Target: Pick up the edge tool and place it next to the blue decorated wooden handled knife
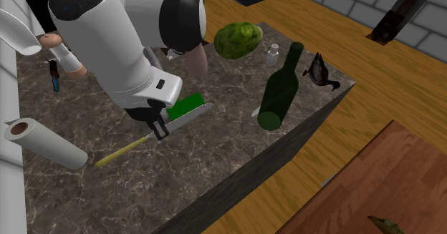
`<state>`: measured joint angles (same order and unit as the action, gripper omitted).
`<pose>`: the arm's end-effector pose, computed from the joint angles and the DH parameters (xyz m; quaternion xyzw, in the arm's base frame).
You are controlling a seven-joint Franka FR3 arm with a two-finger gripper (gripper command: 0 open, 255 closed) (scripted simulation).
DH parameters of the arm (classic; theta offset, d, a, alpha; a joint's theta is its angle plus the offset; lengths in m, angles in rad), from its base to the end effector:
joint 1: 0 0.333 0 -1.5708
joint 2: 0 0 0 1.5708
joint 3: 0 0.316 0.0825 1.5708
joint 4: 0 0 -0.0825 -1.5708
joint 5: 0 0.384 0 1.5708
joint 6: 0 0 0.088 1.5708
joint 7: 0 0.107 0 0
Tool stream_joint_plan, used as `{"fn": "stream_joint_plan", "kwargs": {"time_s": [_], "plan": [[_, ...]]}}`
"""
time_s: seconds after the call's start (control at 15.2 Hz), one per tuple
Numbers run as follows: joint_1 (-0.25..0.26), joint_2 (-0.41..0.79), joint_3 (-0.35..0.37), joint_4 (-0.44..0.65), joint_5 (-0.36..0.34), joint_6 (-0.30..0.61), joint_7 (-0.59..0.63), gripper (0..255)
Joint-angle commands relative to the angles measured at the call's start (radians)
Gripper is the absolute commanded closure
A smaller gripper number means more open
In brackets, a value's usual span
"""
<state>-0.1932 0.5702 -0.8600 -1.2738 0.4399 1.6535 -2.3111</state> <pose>0.4841 -0.4868 0.5025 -0.7956 -0.6058 -0.0086 0.0032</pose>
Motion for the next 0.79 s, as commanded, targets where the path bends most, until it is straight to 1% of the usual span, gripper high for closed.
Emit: {"fn": "stream_joint_plan", "kwargs": {"time_s": [0.0,0.2,0.4,0.59,0.73], "plan": [[0.054,-0.077,-0.033,-0.121,-0.041,0.046,-0.018,255],[0.129,-0.198,-0.086,-0.284,-0.117,0.110,-0.033,255],[0.198,-0.326,-0.138,-0.424,-0.211,0.163,-0.028,255],[0.258,-0.471,-0.182,-0.545,-0.333,0.205,0.003,255],[0.281,-0.582,-0.194,-0.616,-0.432,0.222,0.040,255]]}}
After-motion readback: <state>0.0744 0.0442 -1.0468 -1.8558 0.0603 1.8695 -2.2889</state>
